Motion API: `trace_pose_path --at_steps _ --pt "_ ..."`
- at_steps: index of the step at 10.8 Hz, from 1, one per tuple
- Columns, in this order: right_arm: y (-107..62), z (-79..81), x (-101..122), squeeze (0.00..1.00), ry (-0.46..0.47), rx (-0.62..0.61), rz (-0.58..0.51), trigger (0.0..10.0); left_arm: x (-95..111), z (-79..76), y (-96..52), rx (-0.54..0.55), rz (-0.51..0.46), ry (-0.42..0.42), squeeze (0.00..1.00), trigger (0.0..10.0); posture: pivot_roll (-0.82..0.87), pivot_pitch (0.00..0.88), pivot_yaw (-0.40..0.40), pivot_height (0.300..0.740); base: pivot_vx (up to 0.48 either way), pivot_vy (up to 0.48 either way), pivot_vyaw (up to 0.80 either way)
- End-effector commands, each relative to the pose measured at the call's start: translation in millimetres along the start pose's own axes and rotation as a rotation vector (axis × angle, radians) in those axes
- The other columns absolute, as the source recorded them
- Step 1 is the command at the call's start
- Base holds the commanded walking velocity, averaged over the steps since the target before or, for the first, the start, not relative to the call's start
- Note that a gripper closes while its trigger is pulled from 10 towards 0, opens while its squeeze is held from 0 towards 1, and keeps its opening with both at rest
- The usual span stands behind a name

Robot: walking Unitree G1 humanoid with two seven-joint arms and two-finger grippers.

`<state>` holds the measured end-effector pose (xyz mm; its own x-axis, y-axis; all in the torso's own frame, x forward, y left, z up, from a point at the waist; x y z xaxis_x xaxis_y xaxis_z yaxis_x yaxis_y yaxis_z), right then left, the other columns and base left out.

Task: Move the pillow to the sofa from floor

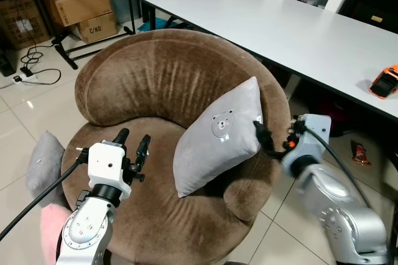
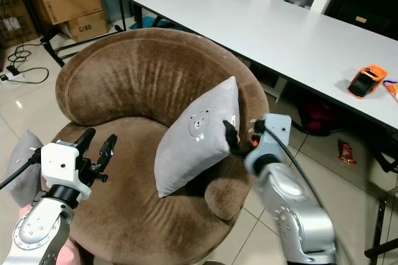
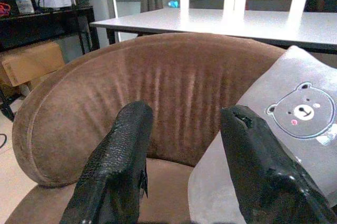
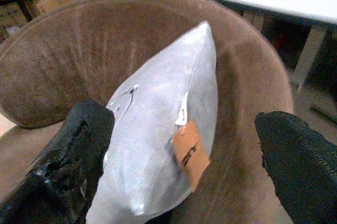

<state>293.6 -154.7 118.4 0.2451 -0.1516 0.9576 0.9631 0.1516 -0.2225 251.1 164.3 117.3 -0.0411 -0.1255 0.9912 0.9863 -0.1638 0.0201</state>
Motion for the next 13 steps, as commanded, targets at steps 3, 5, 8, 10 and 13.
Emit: trace_pose_path --at_steps 3,5,8,10,13 --pt "-1.6 13.1 -8.3 0.0 -0.051 0.041 0.017 10.0 0.9 -1.3 -0.7 0.011 0.003 0.015 0.0 10.0 -0.06 0.0 -0.058 0.74 -0.167 0.0 0.0" --pt "-1.0 12.0 -13.3 0.0 -0.077 0.041 0.024 10.0 1.6 0.3 -0.8 0.017 0.0 0.02 0.0 10.0 -0.05 0.0 -0.059 0.74 -0.255 0.0 0.0" --pt "-1.1 4.9 -15.1 0.0 -0.108 0.011 0.027 10.0 2.0 0.5 0.0 0.019 -0.002 0.024 0.0 10.0 -0.05 0.0 -0.06 0.74 -0.257 0.0 0.0" --pt "-0.6 5.5 -14.3 0.0 -0.16 0.005 0.015 10.0 2.3 1.2 0.5 0.025 -0.003 0.029 0.0 10.0 -0.05 0.0 -0.062 0.74 0.0 0.0 0.0" --pt "-1.7 6.5 -16.6 0.0 -0.163 0.044 0.031 10.0 1.2 2.2 -0.3 0.043 -0.002 0.016 0.0 10.0 -0.05 0.0 -0.071 0.74 0.0 0.0 0.0"
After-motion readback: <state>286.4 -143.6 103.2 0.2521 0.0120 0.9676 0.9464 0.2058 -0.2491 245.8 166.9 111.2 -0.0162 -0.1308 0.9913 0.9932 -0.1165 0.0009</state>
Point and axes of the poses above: a point about 5 cm out from each wrist's last joint towards the gripper, its own y axis pointing out of the wrist towards the gripper, its own x axis along the axis of the wrist's last joint, z = x × y, the point moved 4 cm from there along y, pointing out of the wrist towards the gripper, and after that the axes turned 1 degree about y, right-handed, at the moved point
